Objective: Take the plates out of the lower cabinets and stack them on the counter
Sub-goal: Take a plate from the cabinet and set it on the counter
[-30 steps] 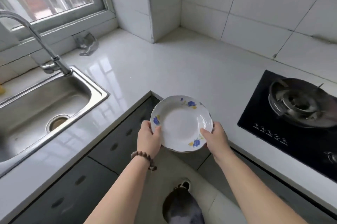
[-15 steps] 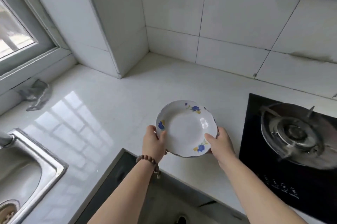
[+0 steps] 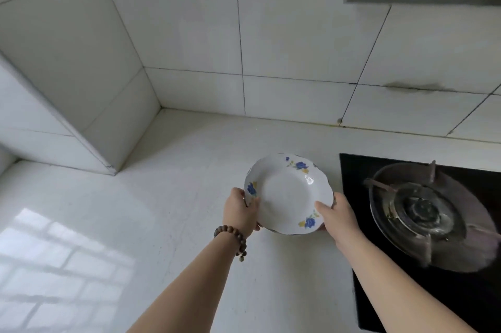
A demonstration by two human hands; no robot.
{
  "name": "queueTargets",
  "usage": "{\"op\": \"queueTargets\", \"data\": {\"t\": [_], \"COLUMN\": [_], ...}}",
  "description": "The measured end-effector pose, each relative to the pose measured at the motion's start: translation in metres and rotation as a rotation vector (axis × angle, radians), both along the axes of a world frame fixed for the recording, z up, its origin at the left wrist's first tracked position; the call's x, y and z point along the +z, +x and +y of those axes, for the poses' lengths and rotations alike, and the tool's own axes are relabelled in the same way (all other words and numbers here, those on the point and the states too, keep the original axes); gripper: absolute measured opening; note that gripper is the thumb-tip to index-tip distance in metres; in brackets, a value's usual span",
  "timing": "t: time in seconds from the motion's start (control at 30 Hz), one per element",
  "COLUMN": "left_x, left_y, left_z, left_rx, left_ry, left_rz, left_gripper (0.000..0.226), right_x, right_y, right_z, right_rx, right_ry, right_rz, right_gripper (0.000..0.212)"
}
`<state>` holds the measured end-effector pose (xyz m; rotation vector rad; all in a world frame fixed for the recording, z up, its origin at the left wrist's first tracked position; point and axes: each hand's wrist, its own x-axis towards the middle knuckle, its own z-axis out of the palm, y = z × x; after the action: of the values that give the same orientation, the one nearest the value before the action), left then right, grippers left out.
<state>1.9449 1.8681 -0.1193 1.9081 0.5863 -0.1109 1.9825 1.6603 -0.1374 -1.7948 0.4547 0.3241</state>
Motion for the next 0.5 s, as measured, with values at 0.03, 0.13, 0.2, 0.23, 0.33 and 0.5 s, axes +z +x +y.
{"op": "queueTargets", "data": {"t": [0.03, 0.13, 0.2, 0.23, 0.33, 0.5], "left_x": [-0.001, -0.003, -0.007, -0.008, -0.013, -0.019], "left_y": [0.013, 0.051, 0.073, 0.082, 0.105, 0.125], "left_z": [0.0, -0.002, -0.004, -0.005, -0.01, -0.014], "left_rx": [-0.024, -0.083, -0.113, -0.12, -0.129, -0.141], "left_ry": [0.007, 0.031, 0.038, 0.038, 0.043, 0.079], "left_rz": [0.005, 0.011, 0.016, 0.02, 0.035, 0.063], "left_gripper": [0.019, 0.019, 0.018, 0.018, 0.018, 0.022], "right_x": [0.0, -0.003, -0.005, -0.006, -0.008, -0.015], "right_y": [0.009, 0.036, 0.054, 0.063, 0.085, 0.105], "right_z": [-0.001, -0.005, -0.007, -0.007, -0.009, -0.009], "right_rx": [-0.017, -0.064, -0.099, -0.117, -0.134, -0.152], "right_ry": [-0.009, -0.049, -0.053, -0.045, -0.056, -0.066], "right_rz": [0.004, 0.016, 0.037, 0.051, 0.095, 0.158], "right_gripper": [0.034, 0.04, 0.041, 0.04, 0.042, 0.043]}}
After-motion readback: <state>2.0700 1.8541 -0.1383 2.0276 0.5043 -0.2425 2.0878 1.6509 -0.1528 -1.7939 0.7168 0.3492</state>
